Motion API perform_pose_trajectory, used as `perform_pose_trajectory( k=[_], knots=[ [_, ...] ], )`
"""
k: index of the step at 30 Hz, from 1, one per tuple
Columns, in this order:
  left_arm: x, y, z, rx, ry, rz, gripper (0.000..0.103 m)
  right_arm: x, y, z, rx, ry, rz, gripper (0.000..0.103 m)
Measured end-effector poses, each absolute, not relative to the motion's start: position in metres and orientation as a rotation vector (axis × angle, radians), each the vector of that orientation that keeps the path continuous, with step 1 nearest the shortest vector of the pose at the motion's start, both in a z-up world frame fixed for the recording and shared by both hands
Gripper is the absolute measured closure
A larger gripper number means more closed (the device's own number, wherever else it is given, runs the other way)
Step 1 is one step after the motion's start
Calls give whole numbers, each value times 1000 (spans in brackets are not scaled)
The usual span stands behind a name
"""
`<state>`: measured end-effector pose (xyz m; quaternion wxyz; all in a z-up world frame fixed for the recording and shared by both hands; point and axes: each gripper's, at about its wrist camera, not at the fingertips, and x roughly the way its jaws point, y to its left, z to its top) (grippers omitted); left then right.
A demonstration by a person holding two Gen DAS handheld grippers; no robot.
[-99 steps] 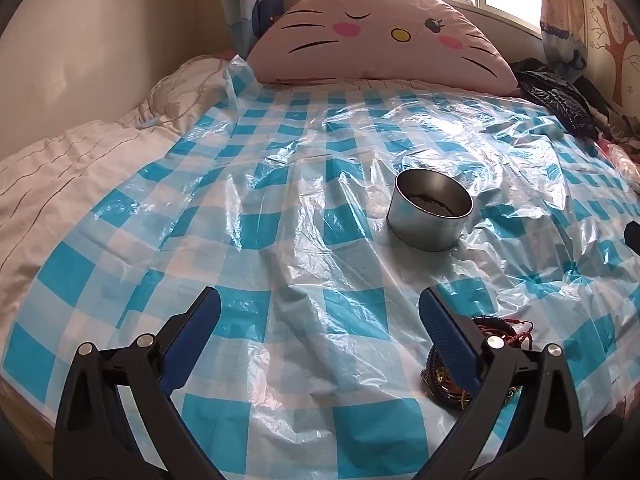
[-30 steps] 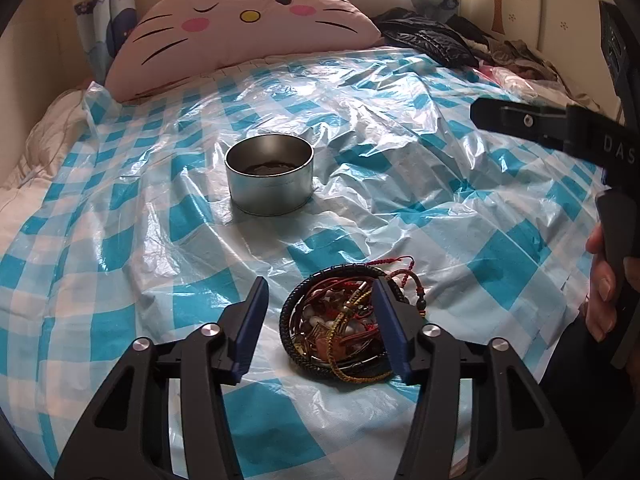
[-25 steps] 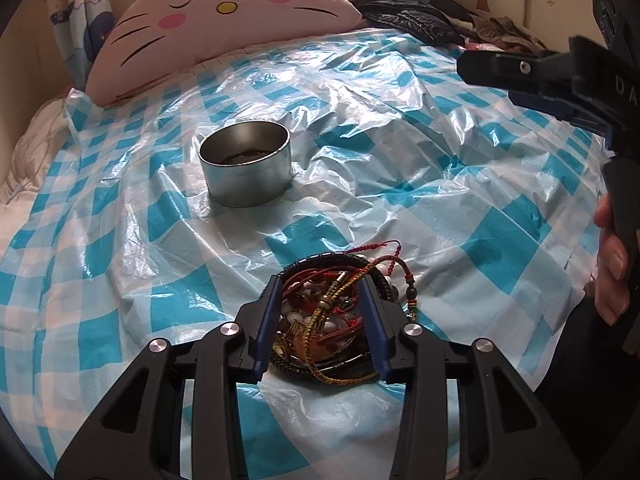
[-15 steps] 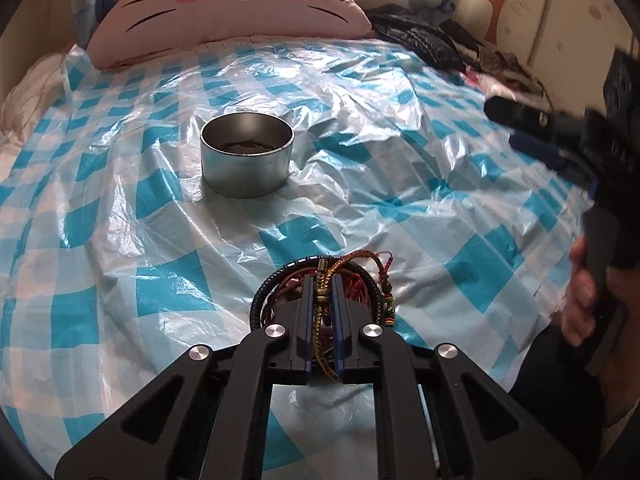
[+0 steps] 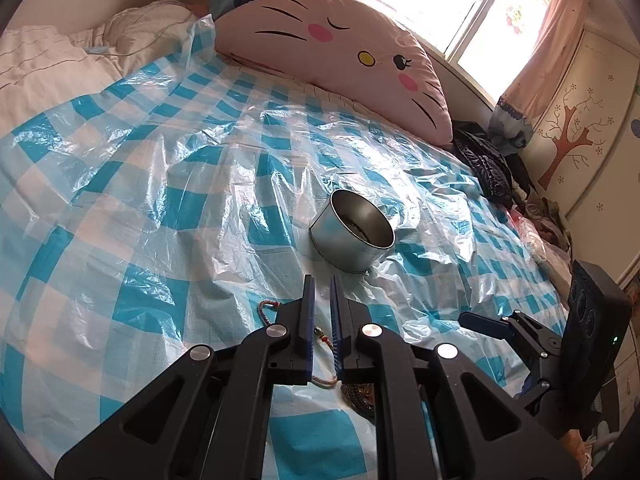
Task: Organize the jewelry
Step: 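Grasp the gold chain bracelet with the left gripper while the right grasps the black braided bracelet, then drop the gold bracelet into the tin with the left gripper while the right drops the black bracelet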
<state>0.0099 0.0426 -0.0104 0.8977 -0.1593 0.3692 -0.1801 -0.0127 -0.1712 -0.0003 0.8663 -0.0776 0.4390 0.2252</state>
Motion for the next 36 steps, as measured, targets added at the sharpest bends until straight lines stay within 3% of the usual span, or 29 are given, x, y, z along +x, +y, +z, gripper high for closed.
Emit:
perform_pose_trajectory(
  k=[12,14,15,16,18,20,23,25,36],
  knots=[
    [44,26,-40,-209,928,-275,95,1,-137,-36,-291,1016,510,6],
    [52,21,-48,-157,959,-247,85,3,-137,-37,-279,1018,525,9],
    [56,19,-52,-134,977,-227,80,3,-139,-37,-268,1021,529,21],
    [59,18,-56,-120,992,-208,73,4,-140,-37,-257,1021,529,26],
    [61,16,-61,-114,1016,-214,71,4,-143,-34,-241,1011,528,28],
    [60,12,-64,-83,1028,-220,73,2,-145,-30,-233,996,523,30],
    [56,6,-62,-61,1018,-247,96,1,-151,-22,-199,966,514,30],
    [52,6,-58,-63,1000,-259,99,1,-160,-15,-153,941,510,30],
    [23,20,-9,-219,749,-429,100,8,-222,20,167,773,464,30]
  ],
)
